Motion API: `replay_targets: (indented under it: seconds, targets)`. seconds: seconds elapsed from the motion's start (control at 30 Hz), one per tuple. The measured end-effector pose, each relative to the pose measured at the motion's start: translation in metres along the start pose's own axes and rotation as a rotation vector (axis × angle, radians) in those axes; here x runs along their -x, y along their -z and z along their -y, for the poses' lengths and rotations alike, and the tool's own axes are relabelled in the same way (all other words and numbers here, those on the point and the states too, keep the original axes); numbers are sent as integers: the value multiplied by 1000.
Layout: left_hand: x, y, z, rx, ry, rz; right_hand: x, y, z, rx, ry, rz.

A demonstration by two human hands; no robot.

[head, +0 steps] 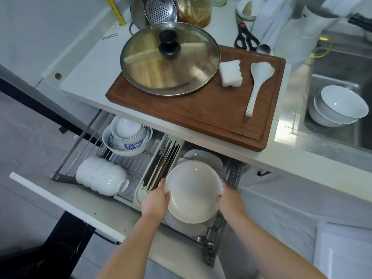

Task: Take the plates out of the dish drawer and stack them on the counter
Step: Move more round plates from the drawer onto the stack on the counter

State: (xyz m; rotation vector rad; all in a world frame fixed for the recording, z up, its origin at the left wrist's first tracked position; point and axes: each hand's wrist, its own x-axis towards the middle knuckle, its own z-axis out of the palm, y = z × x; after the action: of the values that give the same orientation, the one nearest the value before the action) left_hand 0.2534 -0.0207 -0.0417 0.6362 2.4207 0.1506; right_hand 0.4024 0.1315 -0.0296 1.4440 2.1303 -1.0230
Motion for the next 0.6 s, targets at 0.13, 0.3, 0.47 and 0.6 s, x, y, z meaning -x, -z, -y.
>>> replay_targets:
  seconds: [0.13, 0.3, 0.47, 0.6]
  targets:
    - [19, 11, -3, 65, -5, -40, 17, 14, 3, -29, 38, -17]
    - [46, 42, -2, 180, -13, -100, 47, 34, 20, -51, 114, -26]
    - [69, 84, -3, 183, -25, -172, 73, 61, 44, -138, 201, -23]
    - [82, 121, -10, 244, -54, -240, 90, 87, 62, -256, 290, -35]
